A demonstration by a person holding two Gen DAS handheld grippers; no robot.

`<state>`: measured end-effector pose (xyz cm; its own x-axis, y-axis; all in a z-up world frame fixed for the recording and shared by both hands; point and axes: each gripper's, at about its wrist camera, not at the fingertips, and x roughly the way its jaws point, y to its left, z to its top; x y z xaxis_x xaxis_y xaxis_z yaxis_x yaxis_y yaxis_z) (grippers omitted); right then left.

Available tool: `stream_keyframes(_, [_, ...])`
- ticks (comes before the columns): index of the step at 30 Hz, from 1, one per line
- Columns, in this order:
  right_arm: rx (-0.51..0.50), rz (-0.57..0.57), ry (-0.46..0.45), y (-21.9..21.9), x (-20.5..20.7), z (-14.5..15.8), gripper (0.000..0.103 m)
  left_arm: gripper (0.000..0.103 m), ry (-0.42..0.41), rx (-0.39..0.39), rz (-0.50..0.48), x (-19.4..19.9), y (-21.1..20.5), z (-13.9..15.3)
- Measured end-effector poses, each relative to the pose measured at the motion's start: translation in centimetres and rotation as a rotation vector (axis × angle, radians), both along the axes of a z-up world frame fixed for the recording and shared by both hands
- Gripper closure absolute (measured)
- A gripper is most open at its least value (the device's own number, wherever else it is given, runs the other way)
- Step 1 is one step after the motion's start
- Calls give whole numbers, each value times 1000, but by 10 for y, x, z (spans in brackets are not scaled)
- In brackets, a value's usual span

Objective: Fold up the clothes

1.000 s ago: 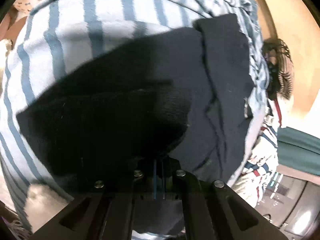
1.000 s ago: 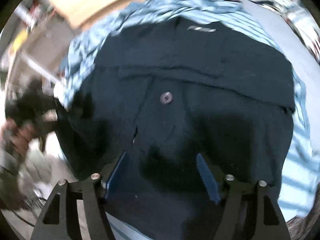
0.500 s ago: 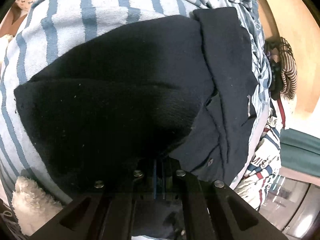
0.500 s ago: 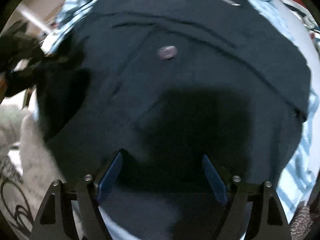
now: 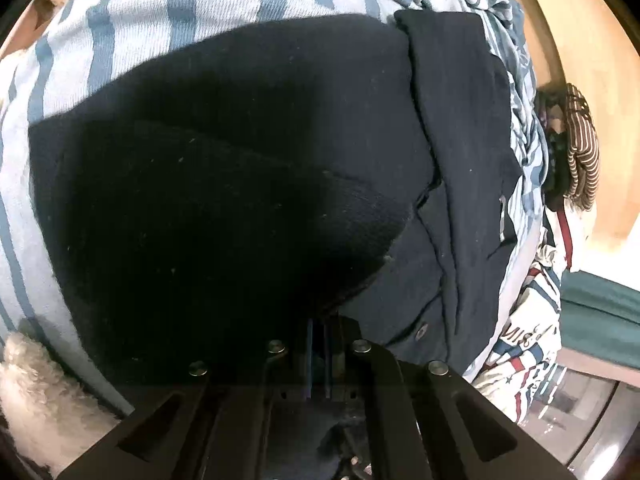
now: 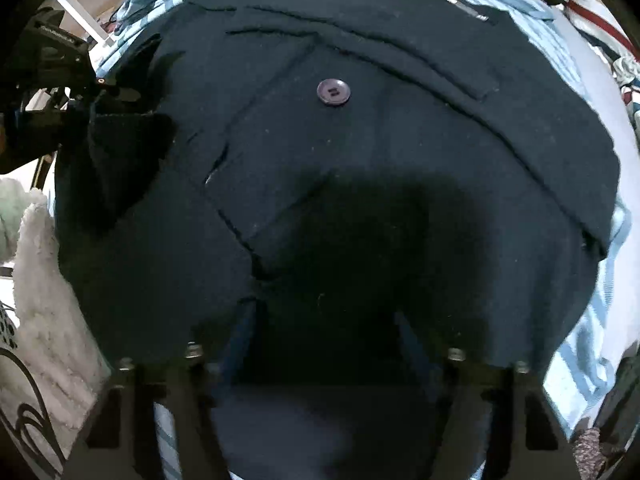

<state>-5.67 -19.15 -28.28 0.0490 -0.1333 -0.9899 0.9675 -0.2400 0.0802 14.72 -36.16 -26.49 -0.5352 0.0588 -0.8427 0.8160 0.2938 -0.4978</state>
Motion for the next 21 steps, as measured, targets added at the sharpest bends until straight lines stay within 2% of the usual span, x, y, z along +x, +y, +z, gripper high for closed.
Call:
stream_keyframes(1, [-15, -26, -6, 1, -1, 3, 76, 100, 4, -3, 10, 1, 1, 0])
stream_keyframes(2, [-29, -72, -1, 2, -4, 9, 82, 100, 7, -7, 21, 2, 3, 0])
stream_keyframes(3, [-46, -91, 12, 4, -3, 15, 92, 100, 11, -14, 31, 3, 4, 2])
stream_keyframes(9, [-139, -141, 80, 15, 6, 53, 95, 100, 47, -92, 83, 9, 3, 18])
stream_keyframes(18, [-270, -235, 155, 17, -22, 96, 96, 100, 145, -218, 46, -3, -35, 64])
stream_keyframes(21, [-290, -271, 178, -6, -39, 91, 95, 100, 113, -252, 35, -16, -51, 72])
